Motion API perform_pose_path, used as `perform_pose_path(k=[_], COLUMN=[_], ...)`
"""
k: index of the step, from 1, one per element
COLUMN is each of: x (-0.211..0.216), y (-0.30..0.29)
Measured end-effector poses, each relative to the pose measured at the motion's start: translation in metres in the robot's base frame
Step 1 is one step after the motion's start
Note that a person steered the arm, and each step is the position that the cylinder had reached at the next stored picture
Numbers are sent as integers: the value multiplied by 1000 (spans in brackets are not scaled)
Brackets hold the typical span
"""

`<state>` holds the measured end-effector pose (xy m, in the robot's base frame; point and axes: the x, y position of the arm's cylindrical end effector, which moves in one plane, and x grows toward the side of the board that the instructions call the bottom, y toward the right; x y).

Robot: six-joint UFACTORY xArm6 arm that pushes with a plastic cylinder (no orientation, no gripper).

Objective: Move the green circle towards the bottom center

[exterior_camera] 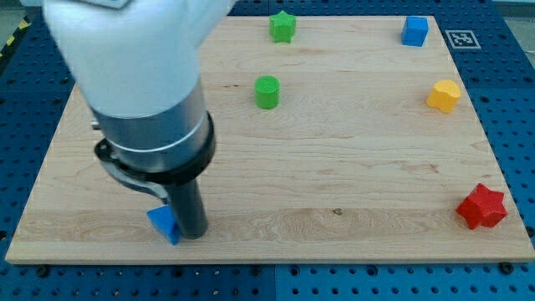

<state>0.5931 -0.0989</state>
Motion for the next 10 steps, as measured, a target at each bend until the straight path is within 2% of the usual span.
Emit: perform_pose_path(k=[3,4,5,8,9,10], x=[0,-6,-49,-222,-262,-275], y=[-81,-71,-31,-10,28,48])
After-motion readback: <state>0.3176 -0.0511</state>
